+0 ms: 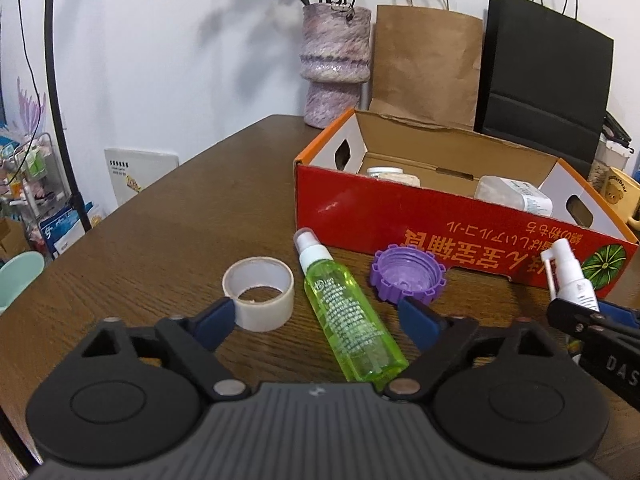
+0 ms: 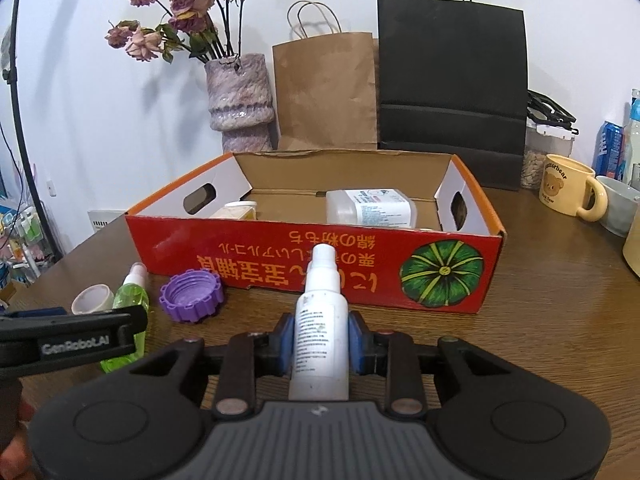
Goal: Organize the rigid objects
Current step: 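Grasp the white spray bottle with the right tool while the left tool grasps the green spray bottle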
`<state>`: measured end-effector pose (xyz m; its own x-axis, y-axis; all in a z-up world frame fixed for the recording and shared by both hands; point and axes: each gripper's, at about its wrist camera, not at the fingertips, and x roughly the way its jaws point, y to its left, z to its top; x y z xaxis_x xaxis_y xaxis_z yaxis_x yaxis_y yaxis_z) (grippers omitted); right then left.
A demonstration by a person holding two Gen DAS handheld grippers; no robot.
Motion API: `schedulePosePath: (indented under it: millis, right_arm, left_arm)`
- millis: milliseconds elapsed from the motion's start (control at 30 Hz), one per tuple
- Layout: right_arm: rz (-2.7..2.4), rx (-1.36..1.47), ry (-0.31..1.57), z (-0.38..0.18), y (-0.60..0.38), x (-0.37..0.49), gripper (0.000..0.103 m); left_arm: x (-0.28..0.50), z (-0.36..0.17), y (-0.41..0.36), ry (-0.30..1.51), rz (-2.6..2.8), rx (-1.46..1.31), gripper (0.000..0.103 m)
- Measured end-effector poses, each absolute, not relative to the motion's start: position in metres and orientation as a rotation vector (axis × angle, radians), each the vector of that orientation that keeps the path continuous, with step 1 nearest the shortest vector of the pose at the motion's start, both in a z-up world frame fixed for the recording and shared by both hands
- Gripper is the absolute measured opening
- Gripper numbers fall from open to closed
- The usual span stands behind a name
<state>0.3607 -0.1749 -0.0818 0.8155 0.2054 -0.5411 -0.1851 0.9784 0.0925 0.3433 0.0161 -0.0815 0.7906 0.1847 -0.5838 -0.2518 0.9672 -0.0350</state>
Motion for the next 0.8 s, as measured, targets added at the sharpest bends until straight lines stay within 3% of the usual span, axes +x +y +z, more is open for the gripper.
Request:
schedulePosePath:
  millis: [67,300,633,800]
  right_arm:
    - [0.208,0.038,0.579,-0.082,-0.178,0.360,0.027]
    - [0.206,0.043,0.577,-0.081,-0.183,0.356,0.027]
    - [0.202,0.039,0.571,-0.081,-0.182,0.354,0.027]
    - [0.201,0.039,0.571,-0.081,-0.182,0.354,0.027]
  left_arm:
    - [0.345,-0.083,0.014,0.629,0.241,-0.122,0.077]
    - [0.347,-0.085,0.006,0.648,0.250,-0.133,0.064]
    - [0.358,-0.089,0.003,0.685,0.287,-0.155,0.033]
    - [0.358,-0.089,0.004,0.684,0.285,-0.154,0.032]
